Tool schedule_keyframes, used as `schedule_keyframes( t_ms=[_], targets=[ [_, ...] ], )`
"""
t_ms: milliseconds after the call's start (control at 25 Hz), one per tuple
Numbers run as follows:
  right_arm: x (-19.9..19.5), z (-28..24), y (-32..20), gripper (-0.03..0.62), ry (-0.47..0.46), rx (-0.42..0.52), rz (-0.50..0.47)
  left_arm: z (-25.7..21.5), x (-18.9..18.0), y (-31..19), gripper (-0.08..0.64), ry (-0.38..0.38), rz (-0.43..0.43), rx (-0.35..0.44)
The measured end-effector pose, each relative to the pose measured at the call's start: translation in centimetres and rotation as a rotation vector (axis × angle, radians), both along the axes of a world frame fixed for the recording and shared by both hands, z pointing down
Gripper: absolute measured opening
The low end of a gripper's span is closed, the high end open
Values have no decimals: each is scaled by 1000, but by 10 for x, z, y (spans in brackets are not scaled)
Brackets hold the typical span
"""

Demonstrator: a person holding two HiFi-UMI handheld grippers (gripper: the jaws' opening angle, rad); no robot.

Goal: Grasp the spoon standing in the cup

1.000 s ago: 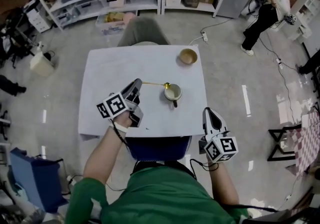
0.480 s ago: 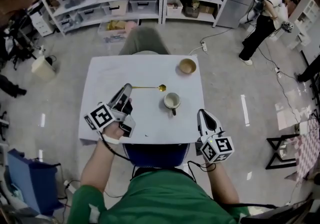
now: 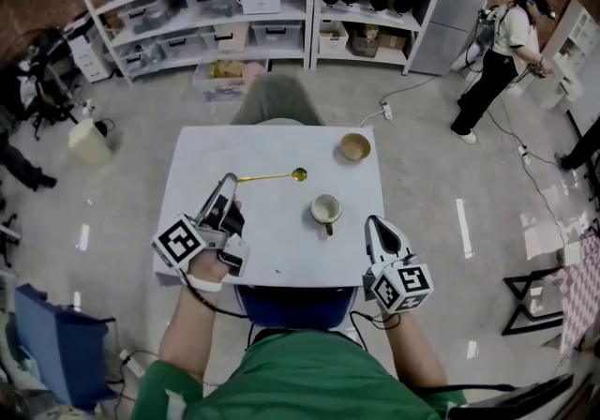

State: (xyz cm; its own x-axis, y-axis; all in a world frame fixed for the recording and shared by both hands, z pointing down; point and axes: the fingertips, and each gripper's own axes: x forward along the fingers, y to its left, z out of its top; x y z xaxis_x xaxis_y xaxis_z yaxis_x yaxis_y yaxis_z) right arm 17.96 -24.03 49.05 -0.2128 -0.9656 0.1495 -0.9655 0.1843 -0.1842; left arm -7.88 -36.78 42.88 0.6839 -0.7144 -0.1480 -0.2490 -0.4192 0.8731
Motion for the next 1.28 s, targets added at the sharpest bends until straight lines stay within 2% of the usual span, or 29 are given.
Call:
schedule_keyframes(
  t_ms=[80,280,560,1280],
  targets=[
    [-1,-4,0,17,3,4,1,-2,-6,1,23,20,-12,-5],
    [2,-10,9,17,11,14,18,-3,-12,6,23,15,-14,2],
    [19,-12,14,17,24,13,47,-4,6,2,23,26,12,-1],
    [26,-12,16,17,19,-2,77,8,10,-2,23,12,27,-38]
  ],
)
